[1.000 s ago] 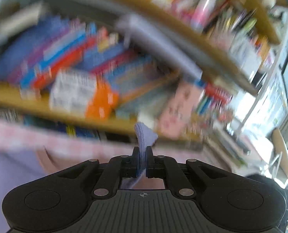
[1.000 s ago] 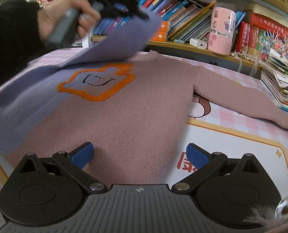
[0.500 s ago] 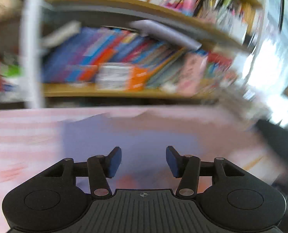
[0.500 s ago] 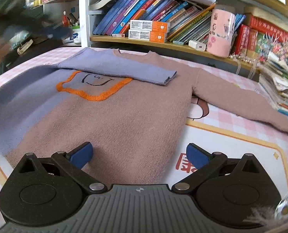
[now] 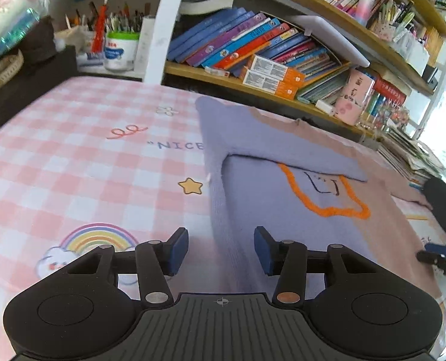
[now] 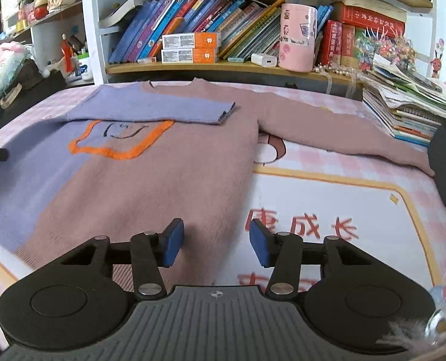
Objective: Fold clothes
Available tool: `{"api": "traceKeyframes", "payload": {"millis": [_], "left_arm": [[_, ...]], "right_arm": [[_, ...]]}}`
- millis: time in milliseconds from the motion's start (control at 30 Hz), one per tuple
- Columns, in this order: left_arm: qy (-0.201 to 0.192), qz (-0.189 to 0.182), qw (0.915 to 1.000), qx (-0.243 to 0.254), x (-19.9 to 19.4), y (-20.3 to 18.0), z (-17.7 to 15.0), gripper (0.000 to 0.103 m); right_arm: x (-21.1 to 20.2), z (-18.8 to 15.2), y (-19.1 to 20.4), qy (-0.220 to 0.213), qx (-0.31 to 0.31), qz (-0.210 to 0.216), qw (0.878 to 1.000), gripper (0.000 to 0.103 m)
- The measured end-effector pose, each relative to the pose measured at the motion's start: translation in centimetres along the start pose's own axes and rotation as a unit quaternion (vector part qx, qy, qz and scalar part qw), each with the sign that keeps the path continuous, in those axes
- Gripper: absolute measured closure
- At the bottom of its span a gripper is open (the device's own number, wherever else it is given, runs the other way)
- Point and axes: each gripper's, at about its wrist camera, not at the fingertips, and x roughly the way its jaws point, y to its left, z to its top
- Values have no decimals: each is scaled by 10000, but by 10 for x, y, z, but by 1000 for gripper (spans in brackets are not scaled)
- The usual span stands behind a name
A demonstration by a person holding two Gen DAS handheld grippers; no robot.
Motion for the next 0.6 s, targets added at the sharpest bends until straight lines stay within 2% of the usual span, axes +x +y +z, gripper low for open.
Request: {"api": "traceKeyframes", "payload": {"millis": [33,67,100,133,167,200,233,333,600], "left_arm": [[13,-70,10000,-23,4,2,0,58],[-1,-144,9999,-92,6,4,-1,66],[-27,-218,9996,-180,8,7,-2,69],[-53,-293,9992,-268,9,10,-3,79],[-71,-360,9985,-417,10,15,-5,95],[-98,-433,9973,-593,10,21,-8,98],[-151,-517,9958,-739,9,26,-11,98],[-273,-634,9932,-936,1,34,-19,98],[-324,-343,9954,-835,-28,52,-26,98]], "right_arm": [[-1,-1,1,28,27,-28,10000,61],[-2,-1,2,55,55,-56,10000,62],[-3,-2,2,84,108,-64,9999,65],[-3,-2,2,103,177,-54,9998,67],[-3,-2,2,122,246,-45,9996,68],[-3,-2,3,130,299,-49,9995,71],[-3,-2,4,124,344,-6,9993,78],[-2,-2,9,105,405,-18,9991,86],[5,4,46,136,-3,185,9997,88]]}}
